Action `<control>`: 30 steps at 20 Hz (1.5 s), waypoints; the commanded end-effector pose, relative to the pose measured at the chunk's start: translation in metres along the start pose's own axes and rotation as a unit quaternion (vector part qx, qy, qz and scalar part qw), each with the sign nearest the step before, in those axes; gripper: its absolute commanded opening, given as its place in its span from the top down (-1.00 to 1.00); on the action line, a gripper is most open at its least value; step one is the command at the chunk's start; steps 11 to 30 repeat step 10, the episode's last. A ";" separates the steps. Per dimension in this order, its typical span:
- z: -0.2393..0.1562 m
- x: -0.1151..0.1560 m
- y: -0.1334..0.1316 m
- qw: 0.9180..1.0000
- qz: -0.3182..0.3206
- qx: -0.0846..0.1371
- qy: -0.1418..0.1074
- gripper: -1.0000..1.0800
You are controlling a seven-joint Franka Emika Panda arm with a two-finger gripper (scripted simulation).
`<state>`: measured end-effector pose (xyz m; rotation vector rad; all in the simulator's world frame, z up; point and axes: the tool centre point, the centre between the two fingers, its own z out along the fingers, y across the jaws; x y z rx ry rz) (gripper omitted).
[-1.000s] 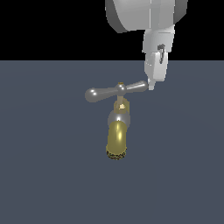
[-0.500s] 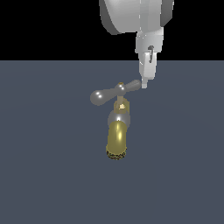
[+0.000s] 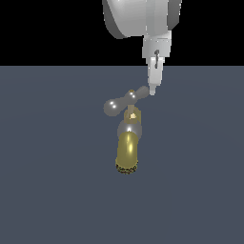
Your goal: Turn on the faucet by rotating a designated handle.
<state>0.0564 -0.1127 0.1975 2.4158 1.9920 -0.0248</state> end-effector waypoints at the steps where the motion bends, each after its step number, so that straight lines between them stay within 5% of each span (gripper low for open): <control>1: -0.001 0.048 0.001 1.000 -0.022 -0.001 0.007 1.00; 9: -0.002 0.110 0.004 0.999 -0.031 -0.001 0.009 1.00; 30: -0.002 0.110 0.004 0.999 -0.031 -0.001 0.009 1.00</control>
